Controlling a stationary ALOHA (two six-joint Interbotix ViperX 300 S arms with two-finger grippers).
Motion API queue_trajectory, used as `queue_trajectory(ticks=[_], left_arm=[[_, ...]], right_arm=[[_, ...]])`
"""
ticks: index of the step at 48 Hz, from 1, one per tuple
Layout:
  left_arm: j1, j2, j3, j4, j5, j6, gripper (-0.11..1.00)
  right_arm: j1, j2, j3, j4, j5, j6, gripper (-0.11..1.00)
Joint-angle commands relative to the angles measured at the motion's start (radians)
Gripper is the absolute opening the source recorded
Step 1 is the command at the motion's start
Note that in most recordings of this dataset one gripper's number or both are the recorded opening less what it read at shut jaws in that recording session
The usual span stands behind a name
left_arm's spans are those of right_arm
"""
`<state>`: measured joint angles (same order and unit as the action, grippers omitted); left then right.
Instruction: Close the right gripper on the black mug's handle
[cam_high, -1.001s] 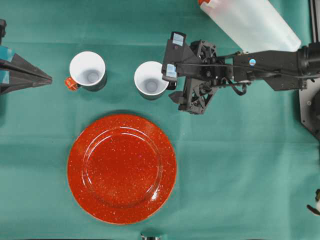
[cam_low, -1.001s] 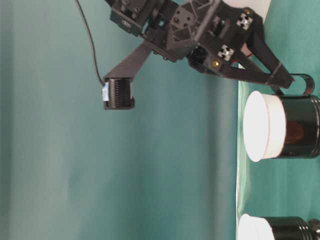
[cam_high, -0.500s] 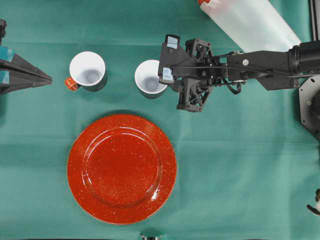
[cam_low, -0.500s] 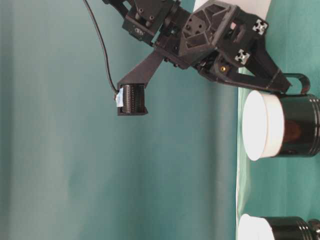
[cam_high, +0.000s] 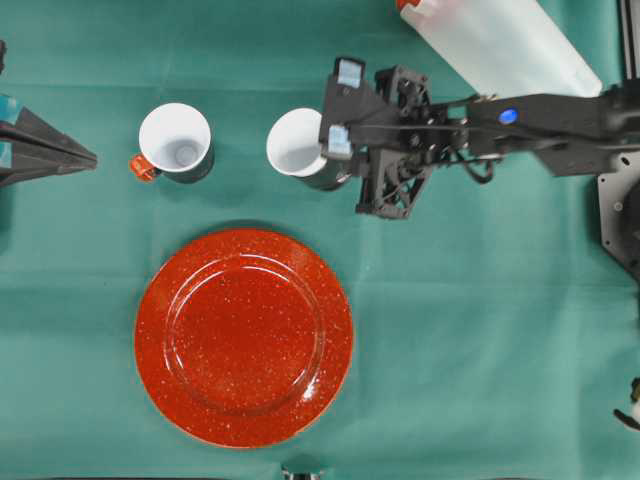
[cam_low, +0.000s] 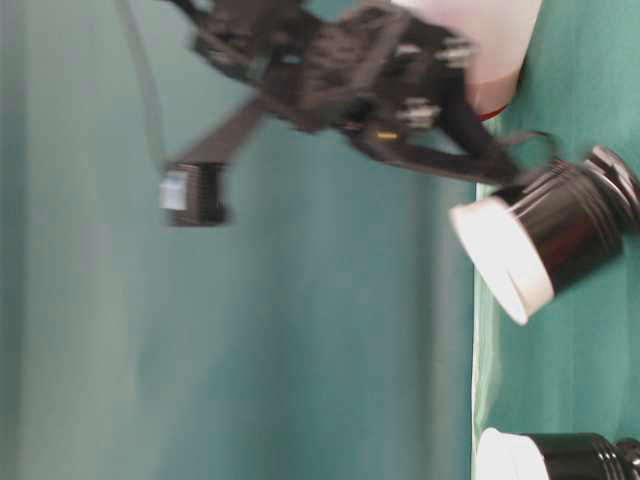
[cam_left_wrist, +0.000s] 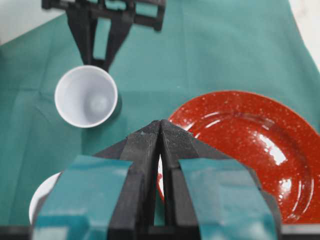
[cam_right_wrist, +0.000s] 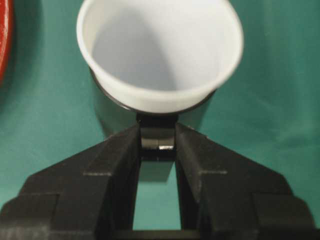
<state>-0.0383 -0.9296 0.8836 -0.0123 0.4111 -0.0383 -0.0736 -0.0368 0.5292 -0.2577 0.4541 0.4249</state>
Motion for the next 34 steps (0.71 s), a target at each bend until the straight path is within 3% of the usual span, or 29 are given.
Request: queue_trajectory(ticks=[1, 16, 34], left_arm=[[-0.003, 0.000, -0.031, -0.002, 0.005, 0.000, 0.02], [-0.003, -0.002, -0.031, 0.000, 0.011, 0.000, 0.02], [-0.002, 0.000, -0.035, -0.002, 0.009, -0.002, 0.02]], right_arm=[[0.002, -0.086, -0.046, -0.005, 0.038, -0.003, 0.21], [0.000, -0.259, -0.069, -0.008, 0.083, 0.008, 0.20], [0.002, -0.379, -0.046, -0.006, -0.017, 0.014, 0.20]])
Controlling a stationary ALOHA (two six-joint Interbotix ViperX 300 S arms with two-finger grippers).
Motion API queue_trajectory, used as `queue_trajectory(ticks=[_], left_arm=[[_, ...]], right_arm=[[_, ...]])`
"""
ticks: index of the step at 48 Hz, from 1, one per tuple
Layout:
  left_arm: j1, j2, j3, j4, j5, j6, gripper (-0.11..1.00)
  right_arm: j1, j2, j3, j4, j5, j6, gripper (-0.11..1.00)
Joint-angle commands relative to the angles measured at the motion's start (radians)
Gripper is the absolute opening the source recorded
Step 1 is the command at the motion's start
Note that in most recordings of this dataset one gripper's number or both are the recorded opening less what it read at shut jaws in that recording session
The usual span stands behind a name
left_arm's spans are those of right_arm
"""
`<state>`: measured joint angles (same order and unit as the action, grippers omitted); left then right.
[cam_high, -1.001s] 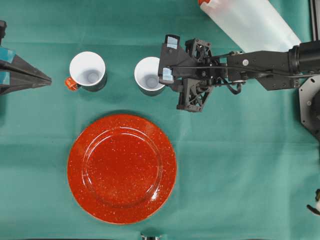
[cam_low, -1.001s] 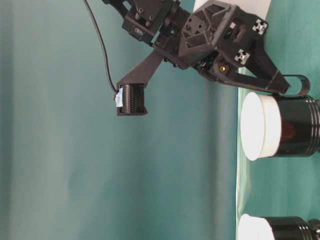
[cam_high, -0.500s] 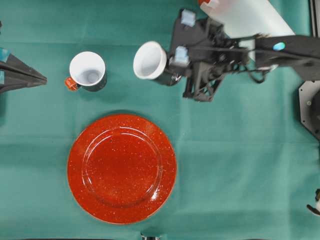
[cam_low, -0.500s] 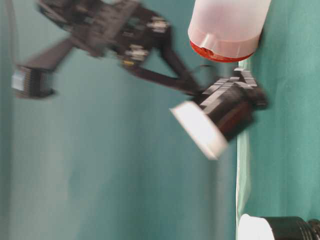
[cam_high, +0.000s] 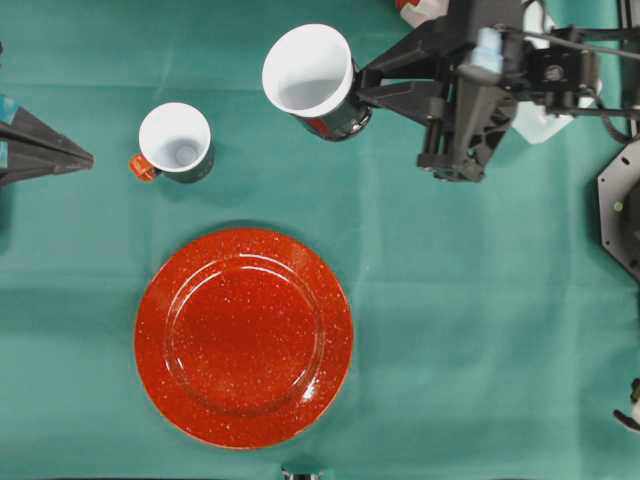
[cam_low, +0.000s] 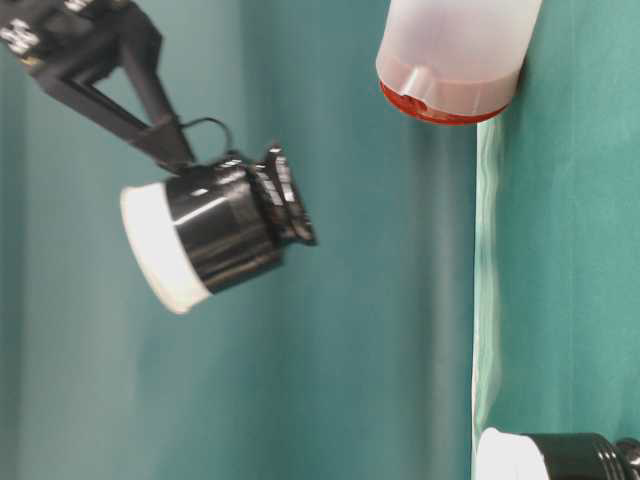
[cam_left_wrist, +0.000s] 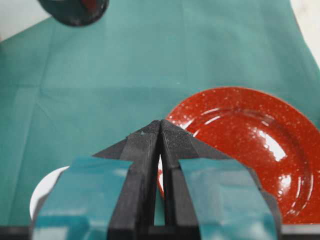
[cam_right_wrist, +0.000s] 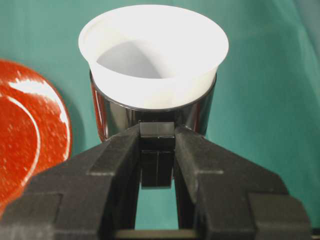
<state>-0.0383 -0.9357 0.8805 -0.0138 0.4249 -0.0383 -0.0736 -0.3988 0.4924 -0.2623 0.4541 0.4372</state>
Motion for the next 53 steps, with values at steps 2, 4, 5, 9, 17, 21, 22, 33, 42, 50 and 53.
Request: queue_trajectory(ticks=[2, 4, 5, 9, 17, 21, 22, 33, 42, 50, 53], left_arm=[[-0.003, 0.006, -0.032, 0.000, -0.005, -0.002, 0.02], [-0.003, 0.006, -0.032, 0.000, -0.005, -0.002, 0.02], [-0.003, 0.006, -0.034, 0.000, -0.005, -0.002, 0.02], [-0.003, 0.008, -0.035, 0.000, -0.005, -0.002, 0.02], [-0.003, 0.012, -0.035, 0.000, -0.005, -0.002, 0.02], [-0.003, 0.014, -0.035, 0.000, -0.005, -0.002, 0.02], [-0.003, 0.014, -0.035, 0.000, -0.005, -0.002, 0.02], [-0.003, 0.017, -0.040, -0.002, -0.005, -0.003, 0.02], [-0.003, 0.017, -0.043, -0.002, -0.005, -0.003, 0.02], [-0.003, 0.017, -0.043, -0.003, -0.005, -0.005, 0.02], [-0.003, 0.017, -0.046, -0.002, -0.005, -0.005, 0.02]], right_arm=[[0.002, -0.017, -0.009, -0.002, -0.018, 0.002, 0.20], [0.000, -0.017, -0.009, -0.002, -0.021, 0.002, 0.20], [0.002, -0.017, -0.009, -0.002, -0.021, 0.002, 0.20], [0.002, -0.015, -0.011, -0.002, -0.017, 0.000, 0.20], [-0.006, 0.029, -0.005, -0.002, 0.029, 0.000, 0.20], [-0.011, 0.086, 0.008, -0.002, 0.041, 0.002, 0.20], [-0.012, 0.103, 0.012, -0.002, 0.038, 0.002, 0.20], [-0.035, 0.276, 0.029, -0.002, -0.115, 0.006, 0.20], [-0.074, 0.380, 0.026, -0.002, -0.253, 0.043, 0.20], [-0.091, 0.433, 0.026, -0.002, -0.321, 0.046, 0.20], [-0.094, 0.442, 0.031, -0.002, -0.339, 0.046, 0.20]])
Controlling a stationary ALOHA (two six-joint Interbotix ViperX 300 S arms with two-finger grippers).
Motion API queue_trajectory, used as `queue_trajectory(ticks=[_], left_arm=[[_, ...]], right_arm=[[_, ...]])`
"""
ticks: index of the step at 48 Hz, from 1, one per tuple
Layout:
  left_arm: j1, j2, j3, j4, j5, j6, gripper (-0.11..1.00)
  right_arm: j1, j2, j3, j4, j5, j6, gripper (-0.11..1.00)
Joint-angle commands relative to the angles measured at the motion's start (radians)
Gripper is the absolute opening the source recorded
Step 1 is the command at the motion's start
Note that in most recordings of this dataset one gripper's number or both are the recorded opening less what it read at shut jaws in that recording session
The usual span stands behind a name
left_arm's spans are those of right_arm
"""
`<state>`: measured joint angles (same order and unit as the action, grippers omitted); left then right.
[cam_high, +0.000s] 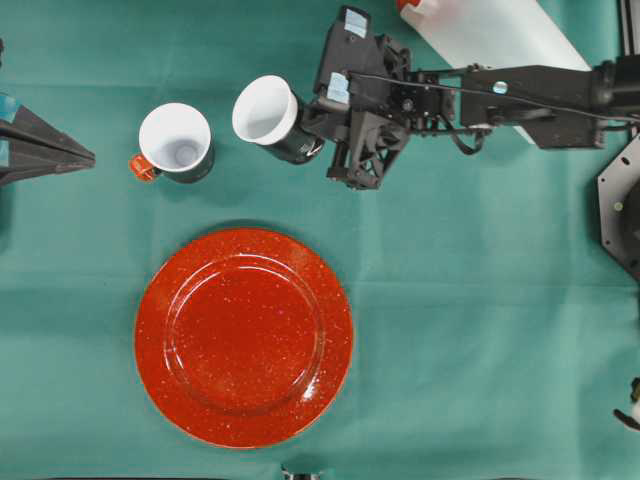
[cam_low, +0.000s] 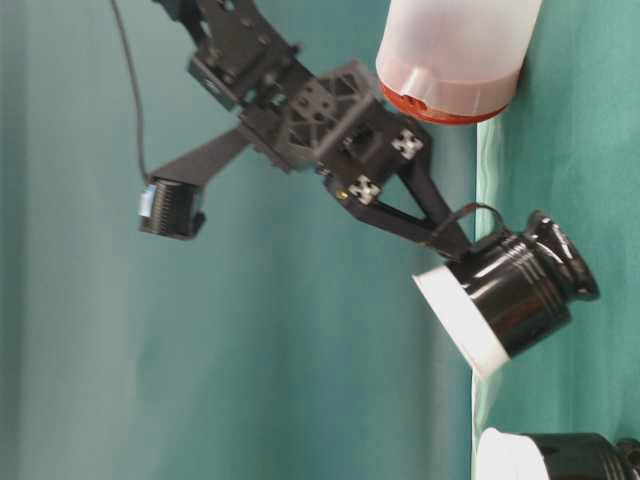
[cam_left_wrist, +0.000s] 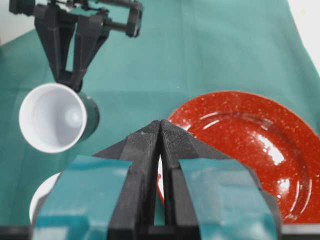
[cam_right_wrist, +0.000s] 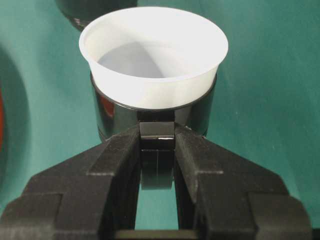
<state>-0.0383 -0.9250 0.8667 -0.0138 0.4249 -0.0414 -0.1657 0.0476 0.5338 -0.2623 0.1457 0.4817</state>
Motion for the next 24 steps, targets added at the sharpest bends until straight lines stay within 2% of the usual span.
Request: queue_trajectory(ticks=[1, 14, 24], left_arm=[[-0.003, 0.006, -0.034, -0.003, -0.006, -0.002, 0.02], [-0.002, 0.006, -0.044, -0.003, -0.005, 0.000, 0.02], [-0.003, 0.006, -0.043, -0.003, -0.005, 0.000, 0.02]], right_arm=[[-0.002, -0.003, -0.008, -0.002, -0.035, 0.002, 0.20], [-0.002, -0.011, 0.081, -0.003, -0.043, 0.002, 0.20], [0.005, -0.074, 0.164, -0.002, 0.008, 0.002, 0.20]])
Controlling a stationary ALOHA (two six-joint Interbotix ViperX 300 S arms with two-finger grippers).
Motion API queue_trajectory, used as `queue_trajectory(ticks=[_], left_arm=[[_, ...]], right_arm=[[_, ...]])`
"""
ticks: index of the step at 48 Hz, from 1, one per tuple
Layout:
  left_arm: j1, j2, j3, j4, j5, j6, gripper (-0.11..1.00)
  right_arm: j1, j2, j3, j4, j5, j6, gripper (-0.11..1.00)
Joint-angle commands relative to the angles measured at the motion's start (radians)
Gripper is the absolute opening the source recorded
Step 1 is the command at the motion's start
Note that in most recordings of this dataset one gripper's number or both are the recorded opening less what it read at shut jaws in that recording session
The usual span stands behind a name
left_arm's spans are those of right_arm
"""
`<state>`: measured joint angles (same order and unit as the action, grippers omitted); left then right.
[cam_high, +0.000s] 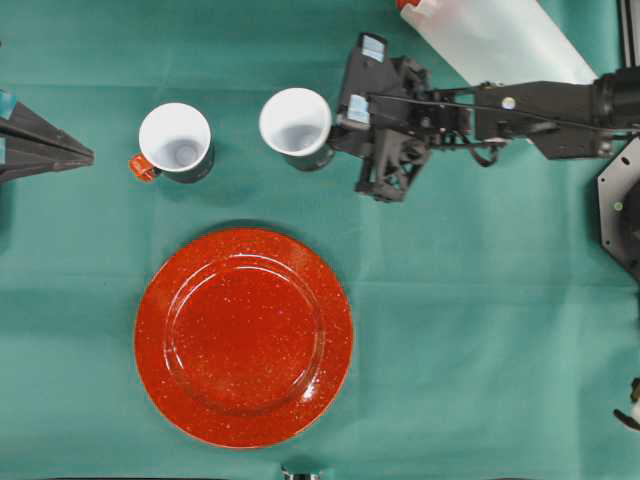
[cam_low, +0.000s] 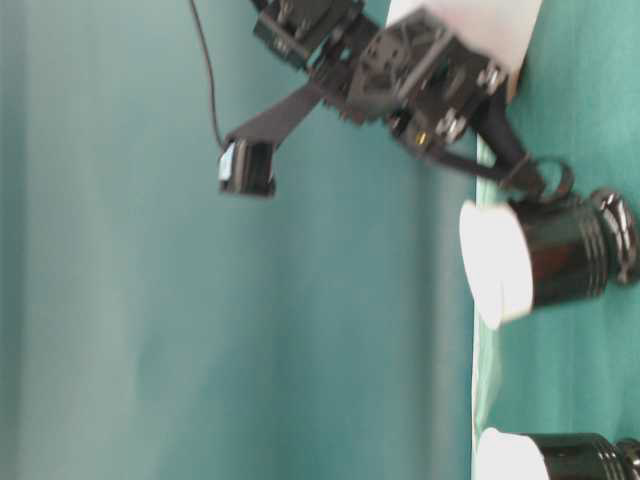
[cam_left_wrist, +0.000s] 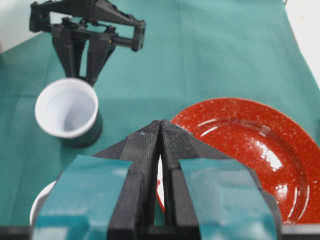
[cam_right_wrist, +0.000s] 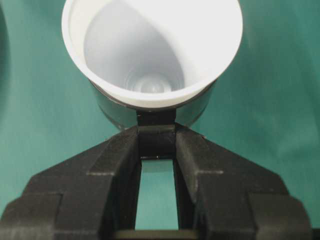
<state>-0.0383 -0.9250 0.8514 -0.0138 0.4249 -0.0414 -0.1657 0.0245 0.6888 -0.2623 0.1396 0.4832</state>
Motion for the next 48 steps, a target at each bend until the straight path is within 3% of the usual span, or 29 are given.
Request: queue_trajectory(ticks=[1, 22, 43, 45, 48], left_arm=[[-0.002, 0.006, -0.028, -0.002, -0.005, 0.000, 0.02], [-0.002, 0.006, -0.031, -0.003, -0.003, -0.002, 0.02], [-0.003, -0.002, -0.032, -0.003, 0.012, -0.002, 0.02], [-0.003, -0.003, -0.032, -0.003, 0.012, -0.002, 0.02], [-0.003, -0.003, -0.032, -0.003, 0.012, -0.002, 0.02]], right_arm=[[0.005, -0.058, 0.015, -0.002, 0.017, 0.000, 0.20], [0.020, -0.100, 0.006, -0.002, -0.028, -0.011, 0.20], [0.051, -0.100, 0.026, -0.002, 0.057, -0.003, 0.20], [0.051, -0.101, 0.025, -0.002, 0.066, 0.000, 0.25], [0.054, -0.106, 0.021, -0.002, 0.086, 0.000, 0.44]])
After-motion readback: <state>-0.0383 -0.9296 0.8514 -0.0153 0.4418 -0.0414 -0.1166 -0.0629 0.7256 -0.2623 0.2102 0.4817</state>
